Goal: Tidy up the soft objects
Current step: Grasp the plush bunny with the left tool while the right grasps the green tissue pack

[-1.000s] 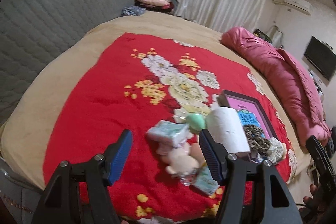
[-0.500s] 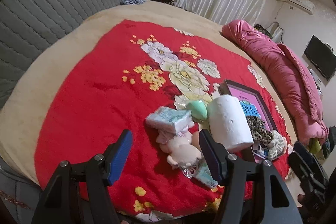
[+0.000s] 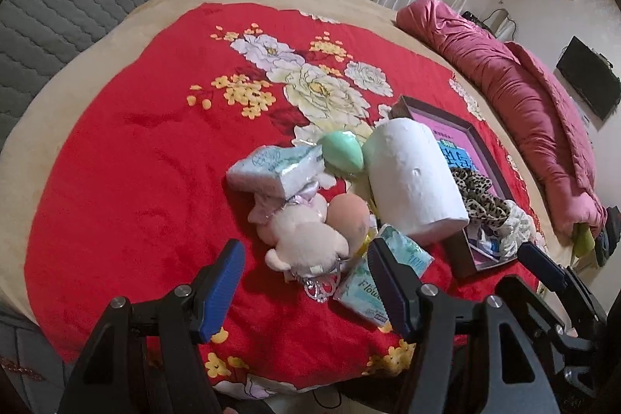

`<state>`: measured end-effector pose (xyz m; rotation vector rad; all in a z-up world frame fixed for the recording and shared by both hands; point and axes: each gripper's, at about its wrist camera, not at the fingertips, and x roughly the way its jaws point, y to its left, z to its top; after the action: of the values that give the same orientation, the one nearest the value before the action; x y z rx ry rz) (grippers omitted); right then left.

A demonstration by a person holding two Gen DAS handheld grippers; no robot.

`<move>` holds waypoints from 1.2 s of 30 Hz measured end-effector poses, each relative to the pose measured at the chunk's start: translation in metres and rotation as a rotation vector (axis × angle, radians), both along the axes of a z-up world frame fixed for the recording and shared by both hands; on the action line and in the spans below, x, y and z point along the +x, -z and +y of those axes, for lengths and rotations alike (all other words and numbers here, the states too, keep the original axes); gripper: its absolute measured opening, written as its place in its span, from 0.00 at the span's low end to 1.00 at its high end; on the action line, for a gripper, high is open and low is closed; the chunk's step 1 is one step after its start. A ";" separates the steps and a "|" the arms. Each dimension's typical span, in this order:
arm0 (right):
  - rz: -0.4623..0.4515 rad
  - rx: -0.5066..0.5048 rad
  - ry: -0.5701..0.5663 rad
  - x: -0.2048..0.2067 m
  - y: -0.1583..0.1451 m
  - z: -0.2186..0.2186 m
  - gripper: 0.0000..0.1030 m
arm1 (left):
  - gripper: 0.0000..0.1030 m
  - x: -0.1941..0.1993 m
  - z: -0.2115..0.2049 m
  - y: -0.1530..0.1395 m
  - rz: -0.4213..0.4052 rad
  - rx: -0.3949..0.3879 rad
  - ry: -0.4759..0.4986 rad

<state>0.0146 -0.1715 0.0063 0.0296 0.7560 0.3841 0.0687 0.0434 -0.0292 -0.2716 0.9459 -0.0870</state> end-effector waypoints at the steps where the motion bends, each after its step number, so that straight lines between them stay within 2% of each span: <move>1: 0.008 0.002 -0.002 0.001 0.003 0.001 0.75 | 0.63 0.001 -0.001 0.002 0.004 0.000 -0.001; 8: 0.069 0.010 -0.017 0.006 0.020 0.005 0.75 | 0.63 0.009 -0.007 0.014 0.031 0.007 0.001; 26: 0.140 -0.017 -0.035 0.017 0.049 0.017 0.75 | 0.64 0.032 -0.014 0.042 0.082 0.050 -0.024; 29: 0.166 0.003 -0.029 0.021 0.055 0.019 0.75 | 0.70 0.034 -0.010 0.046 0.090 0.037 -0.027; 32: 0.192 0.028 -0.024 0.026 0.061 0.021 0.75 | 0.70 0.034 -0.008 0.049 0.093 0.043 -0.025; 36: 0.224 0.056 -0.018 0.034 0.070 0.026 0.75 | 0.70 0.033 0.000 0.051 0.099 0.013 -0.034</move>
<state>0.0490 -0.1458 -0.0635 0.1198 0.9671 0.4234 0.1018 0.0435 -0.0805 -0.2820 1.0391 -0.0359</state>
